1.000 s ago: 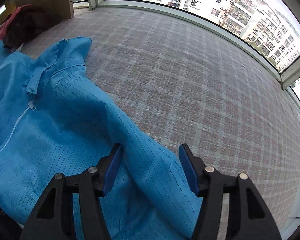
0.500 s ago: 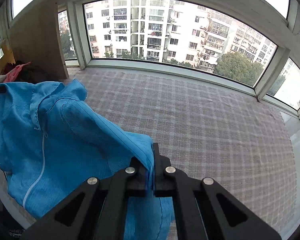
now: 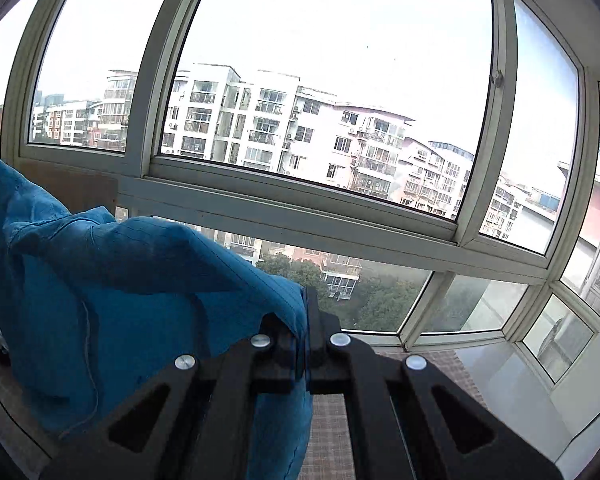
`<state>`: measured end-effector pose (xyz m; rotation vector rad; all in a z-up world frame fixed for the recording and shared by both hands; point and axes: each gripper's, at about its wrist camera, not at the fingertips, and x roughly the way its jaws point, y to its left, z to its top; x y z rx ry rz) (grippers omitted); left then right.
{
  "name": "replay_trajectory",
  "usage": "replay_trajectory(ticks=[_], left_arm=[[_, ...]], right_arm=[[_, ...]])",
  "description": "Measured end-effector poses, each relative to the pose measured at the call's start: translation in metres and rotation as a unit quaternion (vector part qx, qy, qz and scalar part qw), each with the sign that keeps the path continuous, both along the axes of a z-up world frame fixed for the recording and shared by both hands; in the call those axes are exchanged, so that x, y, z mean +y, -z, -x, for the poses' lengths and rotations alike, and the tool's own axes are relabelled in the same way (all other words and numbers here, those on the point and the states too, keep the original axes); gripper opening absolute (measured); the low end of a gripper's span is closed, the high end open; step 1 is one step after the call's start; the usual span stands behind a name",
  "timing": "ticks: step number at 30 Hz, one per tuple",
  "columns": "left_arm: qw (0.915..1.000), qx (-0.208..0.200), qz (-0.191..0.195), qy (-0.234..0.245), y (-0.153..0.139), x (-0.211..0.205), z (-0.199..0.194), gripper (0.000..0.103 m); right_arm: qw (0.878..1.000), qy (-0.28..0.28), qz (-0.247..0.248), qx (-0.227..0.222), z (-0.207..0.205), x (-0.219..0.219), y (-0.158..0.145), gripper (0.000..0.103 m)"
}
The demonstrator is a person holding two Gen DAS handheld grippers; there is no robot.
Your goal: Fold clothes
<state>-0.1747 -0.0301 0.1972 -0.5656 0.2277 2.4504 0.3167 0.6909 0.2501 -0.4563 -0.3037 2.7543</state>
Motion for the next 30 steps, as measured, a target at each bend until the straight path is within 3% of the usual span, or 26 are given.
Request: replay_trajectory(ticks=[4, 7, 15, 19, 23, 27, 30], left_arm=[[0.9980, 0.062, -0.003, -0.011, -0.087, -0.020, -0.037, 0.000], [0.9955, 0.092, -0.012, -0.016, -0.132, -0.037, -0.068, 0.000], [0.9876, 0.154, -0.016, -0.025, -0.193, -0.069, -0.139, 0.000], [0.9849, 0.172, -0.003, -0.023, -0.201, -0.073, -0.156, 0.000], [0.9861, 0.165, 0.005, -0.021, -0.193, -0.067, -0.136, 0.000], [0.9901, 0.135, 0.031, -0.022, -0.164, -0.046, -0.096, 0.000], [0.9944, 0.086, 0.058, -0.018, -0.122, -0.024, -0.050, 0.000]], right_arm=[[0.998, 0.002, -0.022, 0.052, -0.044, -0.021, -0.074, 0.002], [0.996, 0.002, -0.036, 0.078, -0.077, -0.039, -0.114, 0.002], [0.990, 0.018, -0.078, 0.119, -0.144, -0.082, -0.172, 0.002], [0.988, 0.028, -0.086, 0.128, -0.150, -0.085, -0.178, 0.002], [0.990, 0.037, -0.081, 0.105, -0.123, -0.075, -0.169, 0.002], [0.996, 0.039, -0.062, 0.054, -0.063, -0.048, -0.127, 0.002], [0.998, 0.040, -0.041, 0.008, -0.007, -0.021, -0.077, 0.002]])
